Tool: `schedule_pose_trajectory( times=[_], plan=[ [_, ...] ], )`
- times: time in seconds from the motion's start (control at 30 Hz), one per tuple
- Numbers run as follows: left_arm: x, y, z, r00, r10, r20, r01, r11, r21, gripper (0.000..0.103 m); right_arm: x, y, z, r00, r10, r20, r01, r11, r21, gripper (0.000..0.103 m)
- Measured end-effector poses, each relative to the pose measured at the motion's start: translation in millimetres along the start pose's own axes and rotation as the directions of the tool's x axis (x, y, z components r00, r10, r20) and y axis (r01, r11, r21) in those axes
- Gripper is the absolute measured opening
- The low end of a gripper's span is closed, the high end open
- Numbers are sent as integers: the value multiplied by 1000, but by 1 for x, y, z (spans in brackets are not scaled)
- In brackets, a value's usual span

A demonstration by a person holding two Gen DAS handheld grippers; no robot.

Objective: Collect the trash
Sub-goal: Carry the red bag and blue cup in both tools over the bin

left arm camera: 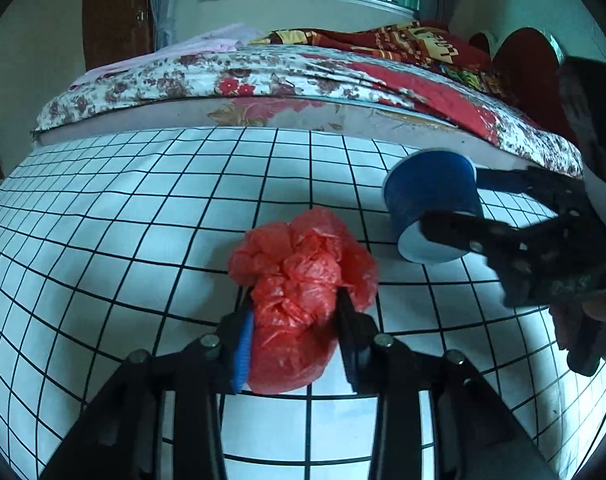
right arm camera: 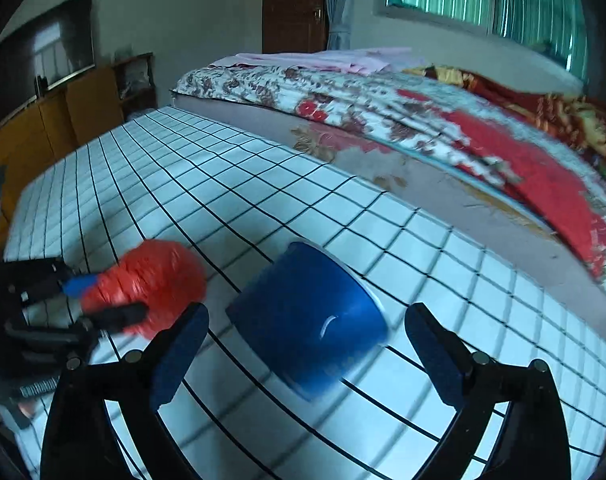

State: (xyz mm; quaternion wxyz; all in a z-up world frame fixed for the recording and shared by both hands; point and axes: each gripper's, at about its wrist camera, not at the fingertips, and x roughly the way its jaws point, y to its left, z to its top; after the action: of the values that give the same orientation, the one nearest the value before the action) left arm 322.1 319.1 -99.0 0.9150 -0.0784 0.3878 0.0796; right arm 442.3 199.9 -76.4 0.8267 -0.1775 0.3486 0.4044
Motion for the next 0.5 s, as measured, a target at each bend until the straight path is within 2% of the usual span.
schedule_pose_trajectory(
  times=[0.03, 0.07, 0.1, 0.13, 0.2, 0.33, 0.5],
  plan=[
    [0, 1, -1, 1000, 2, 0, -2, 1000, 3, 37, -3, 1, -3, 1000, 5, 9, -6, 1000, 15, 87],
    [-1, 2, -2, 1000, 6, 2, -6, 1000, 4, 37, -6, 2, -6, 1000, 0, 10, 0, 999, 34, 82],
    [-1, 3, -3, 1000, 10, 6, -10, 1000, 5, 37, -7, 3, -9, 1000, 1, -3, 0, 999, 45, 54],
    [-2, 4, -4, 1000, 17, 12, -17, 1000, 3, 37, -7, 6, -13, 1000, 1, -14, 0, 998, 58, 54],
    [-2, 5, -5, 1000, 16, 15, -16, 1000, -8, 37, -10, 17, -23, 998, -52, -42, 54, 998, 44, 54],
    [-5, 3, -6, 1000, 14, 22, -14, 1000, -9, 37, -10, 27, -28, 999, -33, -41, 34, 999, 25, 54],
    [-5, 4, -7, 1000, 14, 6, -14, 1000, -4, 36, 0, 28, -22, 998, 7, -62, -3, 998, 64, 54]
  ],
)
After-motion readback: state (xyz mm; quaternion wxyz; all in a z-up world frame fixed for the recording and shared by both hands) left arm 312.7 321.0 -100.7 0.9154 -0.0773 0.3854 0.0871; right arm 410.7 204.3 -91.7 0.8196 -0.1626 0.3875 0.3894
